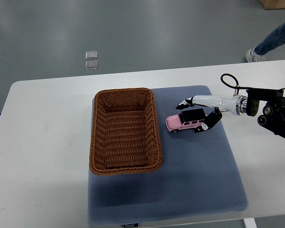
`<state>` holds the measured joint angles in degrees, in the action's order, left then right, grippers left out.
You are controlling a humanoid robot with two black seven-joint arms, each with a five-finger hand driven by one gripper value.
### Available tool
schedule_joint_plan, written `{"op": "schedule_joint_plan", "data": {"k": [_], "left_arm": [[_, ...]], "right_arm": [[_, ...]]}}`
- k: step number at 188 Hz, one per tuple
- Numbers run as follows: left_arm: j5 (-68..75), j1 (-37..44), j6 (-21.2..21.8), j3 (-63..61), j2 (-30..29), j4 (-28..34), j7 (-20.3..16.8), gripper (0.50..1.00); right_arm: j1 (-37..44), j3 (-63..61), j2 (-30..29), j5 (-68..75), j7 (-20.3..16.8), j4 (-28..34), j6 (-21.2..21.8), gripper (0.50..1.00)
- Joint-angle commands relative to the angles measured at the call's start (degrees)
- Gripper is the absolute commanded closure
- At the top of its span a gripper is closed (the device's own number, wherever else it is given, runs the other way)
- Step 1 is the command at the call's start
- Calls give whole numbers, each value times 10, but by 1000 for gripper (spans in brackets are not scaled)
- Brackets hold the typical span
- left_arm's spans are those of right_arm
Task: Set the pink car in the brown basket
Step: 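Close the right hand fingers around the pink SUV and lift it, then carry the held SUV over the wicker basket and lower it inside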
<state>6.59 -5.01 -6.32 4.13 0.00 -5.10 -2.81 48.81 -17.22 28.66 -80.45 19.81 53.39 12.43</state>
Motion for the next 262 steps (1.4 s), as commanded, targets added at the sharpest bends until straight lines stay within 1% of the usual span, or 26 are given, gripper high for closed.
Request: {"op": "schedule_joint_plan", "data": {"k": [1,5,8,10,16,22,25,30,34,35,36,37,38,39,40,41,44,45,47,82,115,149,193,219,246,262], "left_arm": [[0,0,0,0,0,0,0,500],[0,0,0,0,0,0,0,500],[0,0,0,0,0,0,0,500],[0,0,0,0,0,0,0,500],[0,0,0,0,0,0,0,500],[0,0,0,0,0,-1,0,500],[0,0,0,0,0,-1,0,500],[0,0,0,0,0,-1,0,500],[0,0,0,0,0,0,0,500],[0,0,0,0,0,-1,0,500],[0,0,0,0,0,-1,0,500],[0,0,0,0,0,-1,0,500],[0,0,0,0,0,-1,0,500],[0,0,0,0,0,-1,0,500],[0,0,0,0,0,-1,0,500],[0,0,0,0,0,-1,0,500],[0,0,0,0,0,-1,0,500],[0,0,0,0,0,0,0,500],[0,0,0,0,0,0,0,500],[0,0,0,0,0,0,0,500],[0,0,0,0,0,0,0,500],[0,0,0,0,0,0,0,500],[0,0,0,1,0,0,0,500],[0,0,0,1,0,-1,0,500],[0,0,0,2,0,1,0,500],[0,0,0,2,0,1,0,500]], "right_arm": [[1,6,0,-2,-4,-1,-6,736],[1,6,0,-2,-4,-1,-6,746],[1,7,1,-2,-4,-1,-6,764],[1,7,1,-2,-4,-1,-6,765],[1,7,1,-2,-4,-1,-6,805],[1,7,1,-2,-4,-1,-6,822],[1,7,1,-2,-4,-1,-6,846],[1,7,1,-2,-4,-1,-6,869],[1,7,1,-2,-4,-1,-6,897],[1,7,1,-3,-4,-1,-6,912],[1,7,1,-3,-4,-1,-6,912],[1,7,1,-2,-4,-1,-6,930],[1,7,1,-2,-4,-1,-6,930],[1,7,1,-3,-3,-1,-6,946],[1,7,1,-3,-3,-1,-6,946],[1,7,1,-3,-4,-1,-6,961],[1,7,1,-3,-4,-1,-6,975],[1,7,1,-3,-4,-1,-6,991],[1,7,1,-3,-4,-1,-6,1000],[3,4,8,-2,1,0,-37,1000],[28,-1,18,6,16,4,-52,1000],[58,-1,4,7,28,6,-78,1000],[110,6,-58,8,56,7,-81,1000],[126,17,-102,7,56,6,-74,1000],[134,77,-159,5,57,-1,-76,1000],[133,92,-178,5,57,-7,-78,1000]]}}
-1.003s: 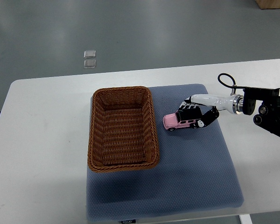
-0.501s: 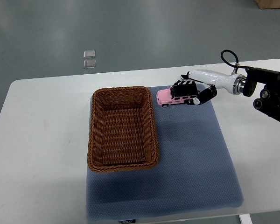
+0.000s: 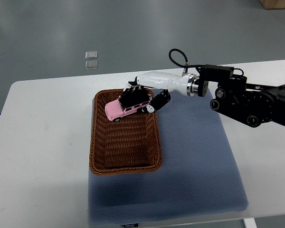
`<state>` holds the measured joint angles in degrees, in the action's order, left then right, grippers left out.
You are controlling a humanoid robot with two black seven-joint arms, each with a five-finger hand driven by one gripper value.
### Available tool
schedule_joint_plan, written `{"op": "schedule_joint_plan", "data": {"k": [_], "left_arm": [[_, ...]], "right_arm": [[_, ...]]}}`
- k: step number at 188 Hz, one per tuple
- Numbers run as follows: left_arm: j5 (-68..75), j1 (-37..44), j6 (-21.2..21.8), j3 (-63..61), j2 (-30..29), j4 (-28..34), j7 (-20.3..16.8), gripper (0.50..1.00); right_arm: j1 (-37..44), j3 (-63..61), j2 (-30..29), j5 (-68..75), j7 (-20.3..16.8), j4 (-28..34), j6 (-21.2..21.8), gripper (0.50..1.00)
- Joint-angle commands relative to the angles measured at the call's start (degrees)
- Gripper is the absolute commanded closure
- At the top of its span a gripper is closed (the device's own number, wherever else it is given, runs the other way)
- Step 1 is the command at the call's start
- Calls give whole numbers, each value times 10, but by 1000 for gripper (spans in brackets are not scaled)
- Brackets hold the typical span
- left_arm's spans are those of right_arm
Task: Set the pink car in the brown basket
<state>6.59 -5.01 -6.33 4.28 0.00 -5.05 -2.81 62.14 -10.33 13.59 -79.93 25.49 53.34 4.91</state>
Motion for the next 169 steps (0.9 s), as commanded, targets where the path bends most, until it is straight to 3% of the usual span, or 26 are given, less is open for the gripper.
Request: {"op": "schedule_joint_plan", "data": {"k": [1,33,47,92,103,150,169], "left_arm": [[0,0,0,0,0,0,0,500],[0,0,0,-1,0,-1,0,500],[0,0,0,-1,0,-1,0,500],[0,0,0,-1,0,-1,0,500],[0,0,0,-1,0,-1,0,500],[0,0,0,-2,0,-1,0,500],[0,0,0,-2,0,-1,0,500]], "right_arm": [[-1,25,-30,-1,0,-8,-3,1000],[-3,37,-46,-1,-1,-35,-3,1000],[-4,38,-46,-1,-2,-39,-3,953],[-11,37,-46,1,-3,-49,-4,734],[-17,37,-46,1,-3,-49,-4,591],[-18,23,-40,16,-2,-49,-9,587],[-24,-24,-38,62,-6,-50,-35,587]]}}
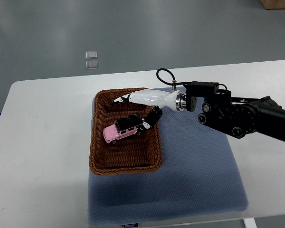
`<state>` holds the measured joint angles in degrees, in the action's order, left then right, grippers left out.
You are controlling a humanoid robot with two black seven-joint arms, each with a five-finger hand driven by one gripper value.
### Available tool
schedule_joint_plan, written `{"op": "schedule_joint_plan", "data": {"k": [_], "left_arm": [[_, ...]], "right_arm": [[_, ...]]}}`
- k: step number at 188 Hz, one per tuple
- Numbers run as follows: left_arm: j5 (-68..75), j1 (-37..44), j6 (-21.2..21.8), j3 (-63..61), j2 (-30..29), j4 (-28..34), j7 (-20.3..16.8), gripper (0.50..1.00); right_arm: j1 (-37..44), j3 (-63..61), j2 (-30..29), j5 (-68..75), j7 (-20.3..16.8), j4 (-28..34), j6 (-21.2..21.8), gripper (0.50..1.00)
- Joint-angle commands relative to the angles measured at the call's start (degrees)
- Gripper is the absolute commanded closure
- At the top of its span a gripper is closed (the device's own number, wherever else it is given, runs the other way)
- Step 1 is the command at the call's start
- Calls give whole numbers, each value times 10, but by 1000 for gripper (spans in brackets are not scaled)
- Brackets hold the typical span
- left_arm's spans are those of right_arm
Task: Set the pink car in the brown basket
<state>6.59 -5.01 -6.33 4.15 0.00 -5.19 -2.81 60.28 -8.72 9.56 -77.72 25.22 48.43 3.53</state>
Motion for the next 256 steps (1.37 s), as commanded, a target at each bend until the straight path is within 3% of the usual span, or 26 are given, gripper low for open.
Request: {"op": "schedule_joint_plan", "data": {"k": [1,27,68,107,154,256], "left_arm": [[0,0,0,0,0,0,0,500],[0,0,0,0,0,0,0,500],[0,0,0,1,0,0,0,500],[0,0,0,1,0,0,0,500],[0,0,0,1,0,0,0,500],[0,0,0,2,0,0,0,500]], "right_arm": [[-5,-40,3,40,-3,-1,-21,587],[-25,-120,12,126,-12,-4,-27,589],[-114,-288,27,278,-92,-36,-44,589],[-178,-347,62,442,-141,-46,-52,589],[-202,-349,86,636,-144,-43,-53,587],[-218,-349,79,643,-133,-47,-49,585]]}}
